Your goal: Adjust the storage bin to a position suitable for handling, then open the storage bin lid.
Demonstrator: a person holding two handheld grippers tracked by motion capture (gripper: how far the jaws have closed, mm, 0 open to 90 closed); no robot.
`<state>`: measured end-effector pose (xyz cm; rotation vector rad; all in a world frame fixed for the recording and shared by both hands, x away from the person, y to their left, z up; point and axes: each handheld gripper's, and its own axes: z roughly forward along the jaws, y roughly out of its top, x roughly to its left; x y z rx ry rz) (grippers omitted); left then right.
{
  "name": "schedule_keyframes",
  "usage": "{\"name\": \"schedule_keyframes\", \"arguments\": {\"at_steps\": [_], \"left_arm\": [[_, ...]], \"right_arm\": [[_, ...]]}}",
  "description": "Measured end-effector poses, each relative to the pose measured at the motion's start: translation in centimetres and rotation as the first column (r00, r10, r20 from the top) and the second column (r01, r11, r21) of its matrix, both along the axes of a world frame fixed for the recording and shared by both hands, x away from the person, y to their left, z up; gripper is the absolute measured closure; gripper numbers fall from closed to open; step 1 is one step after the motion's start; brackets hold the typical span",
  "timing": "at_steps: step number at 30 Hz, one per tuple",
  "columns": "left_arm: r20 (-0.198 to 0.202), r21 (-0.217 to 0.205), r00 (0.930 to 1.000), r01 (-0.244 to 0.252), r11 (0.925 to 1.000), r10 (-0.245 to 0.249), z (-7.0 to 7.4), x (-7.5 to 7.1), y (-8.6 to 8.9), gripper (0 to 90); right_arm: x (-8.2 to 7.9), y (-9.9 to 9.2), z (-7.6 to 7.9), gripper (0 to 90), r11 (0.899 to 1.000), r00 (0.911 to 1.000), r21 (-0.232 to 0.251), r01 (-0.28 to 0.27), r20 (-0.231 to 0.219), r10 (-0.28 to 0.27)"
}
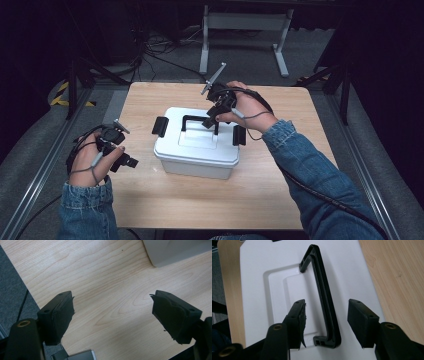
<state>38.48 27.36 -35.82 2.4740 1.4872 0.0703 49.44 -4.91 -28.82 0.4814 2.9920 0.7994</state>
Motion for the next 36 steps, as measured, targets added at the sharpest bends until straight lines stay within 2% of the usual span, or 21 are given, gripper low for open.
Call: {"name": "schedule_keyframes", "arguments": {"at_steps": [3, 4, 7, 12, 14, 16, 24, 28, 36], "left_arm": [[0.003, 0.0, 1.0, -0.001, 1.0, 0.001, 0.0, 0.0, 0.1, 18.5], [-0.002, -0.004, 1.0, 0.0, 1.0, 0.0, -0.1, 0.1, 0.1, 18.5], [-0.003, -0.001, 1.0, 0.004, 1.0, -0.004, -0.1, 0.2, 0.1, 18.4], [-0.008, -0.008, 1.0, 0.002, 1.0, -0.002, -0.2, 0.2, -0.1, 18.6], [-0.007, -0.009, 1.0, 0.004, 1.0, -0.004, -0.2, 0.3, 0.0, 18.6], [-0.007, -0.011, 1.0, 0.0, 0.9999, -0.001, -0.2, 0.2, 0.0, 18.6], [-0.002, -0.01, 1.0, 0.004, 0.9999, -0.004, -0.2, 0.3, 0.1, 18.6], [-0.013, -0.013, 0.9999, 0.002, 0.9999, -0.002, -0.2, 0.4, 0.0, 18.6], [-0.008, -0.012, 1.0, 0.003, 0.9999, -0.003, -0.3, 0.4, 0.0, 18.6]], "right_arm": [[0.4, 0.6, -0.4, 55.5, 1.0, 0.9997, 0.005, -0.008, -0.023, 0.008], [0.6, 0.9, -0.6, 58.2, 1.0, 0.999, -0.004, 0.0, -0.045, 0.0], [0.9, 1.1, -0.8, 60.1, 1.0, 0.999, -0.011, 0.004, -0.043, -0.004], [1.1, 1.3, -0.9, 71.4, 1.0, 0.9967, 0.003, -0.01, -0.08, 0.01], [1.0, 1.5, -0.8, 78.7, 0.999, 0.9957, 0.0, -0.032, -0.088, 0.032], [0.8, 1.6, -0.7, 80.4, 0.999, 0.9929, 0.016, -0.05, -0.108, 0.051], [0.2, 1.8, -0.5, 83.0, 0.995, 0.991, -0.005, -0.101, -0.089, 0.1], [0.3, 1.8, -0.5, 83.5, 0.993, 0.9888, 0.004, -0.121, -0.087, 0.121], [0.1, 1.9, -0.1, 84.2, 0.989, 0.987, 0.01, -0.147, -0.065, 0.147]]}}
